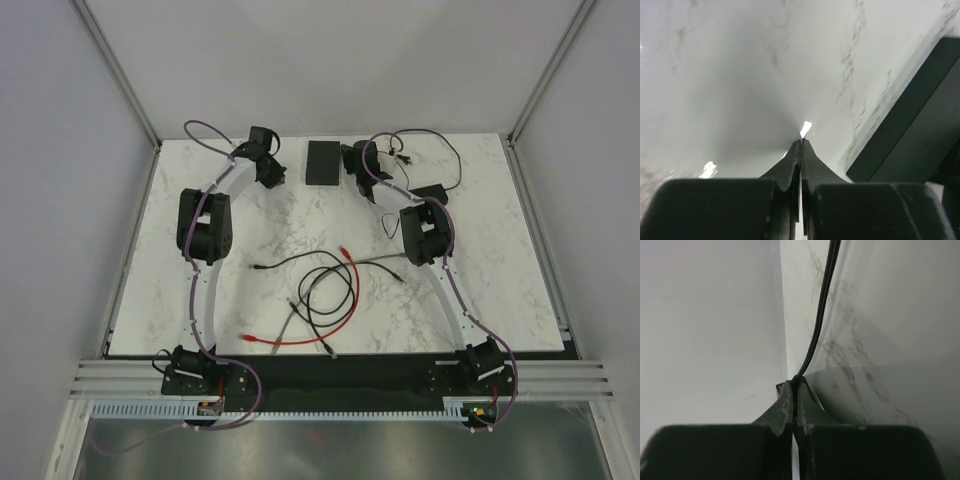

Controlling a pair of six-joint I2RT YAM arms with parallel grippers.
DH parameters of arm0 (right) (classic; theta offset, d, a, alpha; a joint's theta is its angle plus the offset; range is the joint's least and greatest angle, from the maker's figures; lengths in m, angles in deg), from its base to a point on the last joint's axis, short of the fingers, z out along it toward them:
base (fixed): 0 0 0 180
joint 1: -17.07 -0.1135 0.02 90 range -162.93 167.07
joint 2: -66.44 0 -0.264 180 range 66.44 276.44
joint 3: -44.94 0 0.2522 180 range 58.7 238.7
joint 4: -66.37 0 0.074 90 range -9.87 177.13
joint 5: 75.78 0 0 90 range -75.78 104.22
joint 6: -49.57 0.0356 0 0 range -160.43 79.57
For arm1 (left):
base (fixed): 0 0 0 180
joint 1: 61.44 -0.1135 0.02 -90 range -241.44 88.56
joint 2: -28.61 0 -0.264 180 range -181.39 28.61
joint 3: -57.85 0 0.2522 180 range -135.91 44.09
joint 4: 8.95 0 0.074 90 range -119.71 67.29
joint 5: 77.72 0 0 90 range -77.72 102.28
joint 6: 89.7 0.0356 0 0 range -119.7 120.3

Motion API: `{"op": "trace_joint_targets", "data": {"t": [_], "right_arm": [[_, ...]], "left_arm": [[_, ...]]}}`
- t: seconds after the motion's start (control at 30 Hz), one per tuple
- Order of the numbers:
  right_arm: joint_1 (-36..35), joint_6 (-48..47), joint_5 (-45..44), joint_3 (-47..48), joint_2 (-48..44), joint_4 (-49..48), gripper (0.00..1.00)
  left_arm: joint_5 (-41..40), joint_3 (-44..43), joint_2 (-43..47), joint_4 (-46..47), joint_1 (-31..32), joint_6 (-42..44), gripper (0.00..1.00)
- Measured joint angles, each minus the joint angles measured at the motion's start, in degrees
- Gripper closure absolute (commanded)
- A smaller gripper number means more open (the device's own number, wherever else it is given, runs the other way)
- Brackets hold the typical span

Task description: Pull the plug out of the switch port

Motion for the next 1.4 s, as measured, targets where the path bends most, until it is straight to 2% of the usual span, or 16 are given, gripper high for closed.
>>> {"op": "trace_joint_targets", "data": {"t": [0.07, 0.17, 0.33, 0.53, 0.83, 0.93, 1.1, 1.27, 1.4], "right_arm": [[0.0, -1.4, 3.0, 0.0, 1.0, -3.3, 1.0], [-0.1, -4.9, 10.0, 0.0, 2.0, -7.6, 1.0], [-0.3, -8.5, 19.8, -2.5, 2.3, -15.0, 1.0], [-0.9, -11.3, 26.9, -2.6, 2.3, -15.7, 1.0], [-0.9, -12.8, 31.7, -2.8, 2.3, -15.7, 1.0], [-0.9, -12.9, 31.8, -3.0, 2.3, -16.2, 1.0], [-1.1, -12.7, 30.6, -3.0, 2.1, -14.9, 1.0], [-2.2, -10.6, 22.5, -5.2, -0.6, -9.5, 1.0], [-3.8, -8.9, 15.8, -0.9, -0.7, -0.3, 1.0]], "left_arm": [[0.0, 6.5, 4.0, 2.3, -0.2, 3.3, 0.98], [1.3, 7.5, 5.4, 5.3, -0.6, 7.3, 0.98], [13.3, 2.3, 4.8, 11.5, -1.9, 10.1, 0.95], [26.1, -8.0, -0.9, 17.8, -2.3, 10.1, 0.94], [37.9, -9.2, -10.1, 19.1, -2.4, 5.1, 0.98], [37.0, -9.8, -10.1, 17.2, -2.5, 4.5, 0.98], [31.7, -12.8, -9.8, 7.9, -2.3, 2.8, 0.98], [26.5, -14.9, -9.7, 0.1, -2.4, -0.5, 0.98], [23.8, -16.7, -9.7, -4.0, -2.4, -2.1, 0.98]]}}
